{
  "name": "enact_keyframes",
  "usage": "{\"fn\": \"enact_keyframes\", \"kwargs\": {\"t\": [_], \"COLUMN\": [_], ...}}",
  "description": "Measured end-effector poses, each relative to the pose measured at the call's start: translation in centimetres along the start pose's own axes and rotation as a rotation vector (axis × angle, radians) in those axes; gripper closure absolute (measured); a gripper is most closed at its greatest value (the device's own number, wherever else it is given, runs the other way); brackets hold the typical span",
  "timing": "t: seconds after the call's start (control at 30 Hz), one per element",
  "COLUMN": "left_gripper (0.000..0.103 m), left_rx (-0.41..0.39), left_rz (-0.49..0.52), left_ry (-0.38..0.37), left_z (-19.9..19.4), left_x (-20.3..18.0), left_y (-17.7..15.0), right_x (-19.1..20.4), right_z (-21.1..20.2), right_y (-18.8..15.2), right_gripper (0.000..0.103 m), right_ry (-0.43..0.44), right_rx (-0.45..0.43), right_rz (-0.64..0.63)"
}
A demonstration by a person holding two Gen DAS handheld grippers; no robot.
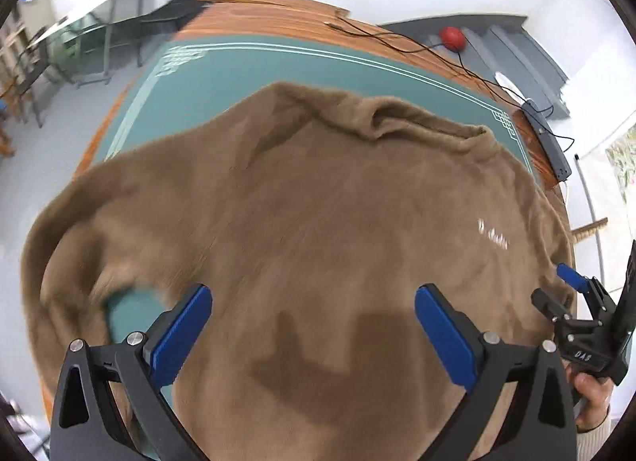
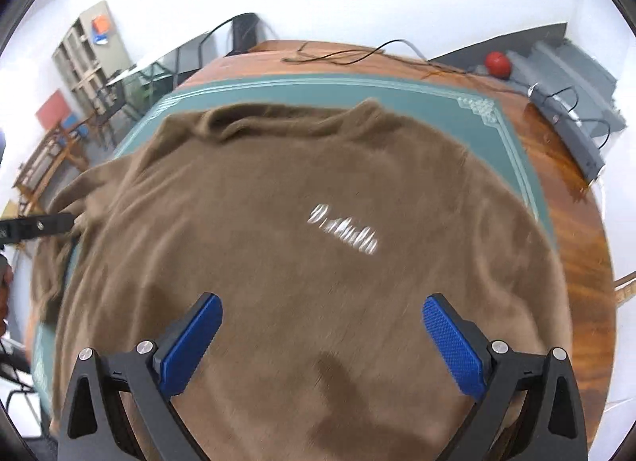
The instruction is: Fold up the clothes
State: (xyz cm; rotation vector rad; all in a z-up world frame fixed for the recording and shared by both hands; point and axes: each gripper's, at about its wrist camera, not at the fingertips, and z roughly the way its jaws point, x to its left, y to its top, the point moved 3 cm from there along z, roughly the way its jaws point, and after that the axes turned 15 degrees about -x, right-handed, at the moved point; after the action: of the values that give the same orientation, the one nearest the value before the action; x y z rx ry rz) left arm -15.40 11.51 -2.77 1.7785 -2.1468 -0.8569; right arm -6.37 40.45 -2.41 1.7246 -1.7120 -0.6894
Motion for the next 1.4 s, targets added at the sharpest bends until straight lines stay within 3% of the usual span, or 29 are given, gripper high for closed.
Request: {"fn": "enact_keyframes", "kwargs": {"t": [0.1, 0.33, 0.53, 0.7, 0.87, 1.07, 1.17, 1.27, 1.33, 1.4], "left_gripper": [0.001, 0.001, 0.001, 0.001, 0.001, 0.000, 0.000, 0.001, 0.000, 0.000], "left_rx": [0.054, 0.132, 0.085, 0.029, -0.063, -0.040, 0.043, 0.073, -0.002, 0.008], "left_rz": [0.034, 0.070, -0.014, -0.153, -0.212, -0.147, -0.093, -0.064, -0.033, -0.046], "left_ry": [-0.031, 0.004, -0.069, -0.131, -0.207, -0.274, -0.306, -0.246, -0.202, -0.186], "left_z": [4.3, 14.4, 17.6, 19.3, 17.7, 15.5, 17.1, 19.5, 20.0, 20.7], "left_x": [-1.5, -2.9, -3.2, -1.7, 0.3, 0.1, -1.9, -3.2, -4.2, -4.6], "left_y": [2.6, 6.7, 11.0, 14.7, 17.5, 16.3, 13.8, 12.4, 13.3, 14.0], "right_x": [-1.0, -3.2, -3.9, -5.2, -5.9, -4.2, -3.3, -2.9, -2.9, -3.0], "right_z": [2.6, 9.2, 13.3, 15.2, 15.6, 14.1, 15.3, 17.0, 17.2, 17.1], "right_y": [1.3, 4.6, 5.1, 5.6, 6.0, 6.5, 6.1, 5.4, 5.3, 5.2], "right_gripper": [0.000, 0.000, 0.000, 0.000, 0.000, 0.000, 0.000, 0.000, 0.000, 0.000], "right_ry": [-0.032, -0.110, -0.154, -0.213, -0.238, -0.220, -0.205, -0.204, -0.204, -0.204], "right_rx": [0.025, 0.049, 0.099, 0.104, 0.098, 0.016, 0.042, 0.076, 0.087, 0.097], "right_rz": [0.026, 0.063, 0.019, 0.062, 0.080, 0.057, 0.053, 0.055, 0.070, 0.076]}}
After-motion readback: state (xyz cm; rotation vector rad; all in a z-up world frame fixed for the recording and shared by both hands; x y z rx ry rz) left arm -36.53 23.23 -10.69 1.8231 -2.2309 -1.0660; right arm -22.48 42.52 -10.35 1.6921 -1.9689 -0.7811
